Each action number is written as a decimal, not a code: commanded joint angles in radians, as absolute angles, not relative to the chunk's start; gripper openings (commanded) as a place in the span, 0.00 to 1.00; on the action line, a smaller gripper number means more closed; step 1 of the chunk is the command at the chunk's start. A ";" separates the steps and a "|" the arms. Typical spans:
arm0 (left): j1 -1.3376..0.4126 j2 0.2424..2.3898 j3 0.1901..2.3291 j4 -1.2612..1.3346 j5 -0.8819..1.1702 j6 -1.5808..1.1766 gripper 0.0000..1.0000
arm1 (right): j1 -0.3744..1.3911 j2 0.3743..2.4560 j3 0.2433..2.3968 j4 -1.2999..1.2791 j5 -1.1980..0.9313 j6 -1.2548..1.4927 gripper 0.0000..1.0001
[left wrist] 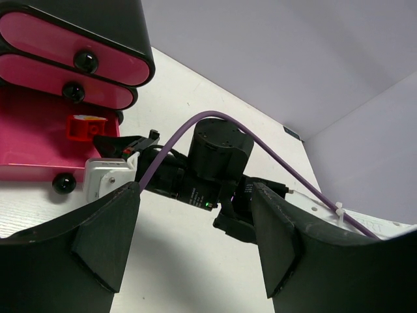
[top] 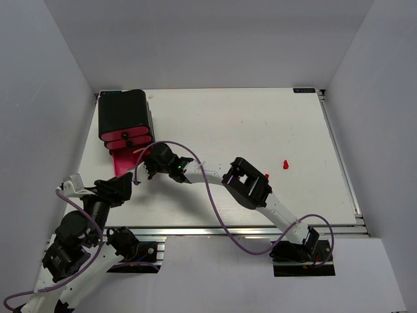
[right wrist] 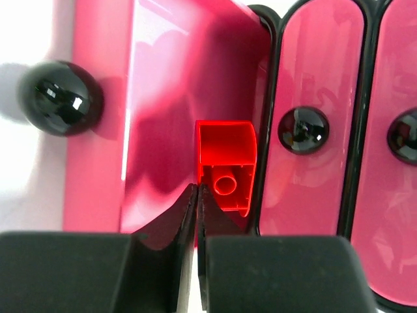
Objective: Sort the legos into containers by color
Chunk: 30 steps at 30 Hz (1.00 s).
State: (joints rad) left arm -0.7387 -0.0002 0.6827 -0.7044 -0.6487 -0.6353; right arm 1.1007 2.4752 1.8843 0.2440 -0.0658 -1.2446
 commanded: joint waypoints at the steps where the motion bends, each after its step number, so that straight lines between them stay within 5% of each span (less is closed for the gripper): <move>1: -0.735 -0.095 0.692 -0.726 -0.663 -0.638 0.79 | 1.097 2.442 1.901 0.308 -0.046 -1.296 0.07; 8: -0.735 -0.097 0.693 -0.727 -0.664 -0.641 0.79 | 1.098 2.471 1.922 0.305 -0.037 -1.328 0.06; 30: -0.735 -0.098 0.695 -0.730 -0.666 -0.644 0.79 | 1.085 2.404 1.942 0.160 -0.129 -1.180 0.26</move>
State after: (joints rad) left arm -0.7387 -0.0002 0.6827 -0.7189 -0.6556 -0.6407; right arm 1.0950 2.4752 1.8885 0.1921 -0.0864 -1.2602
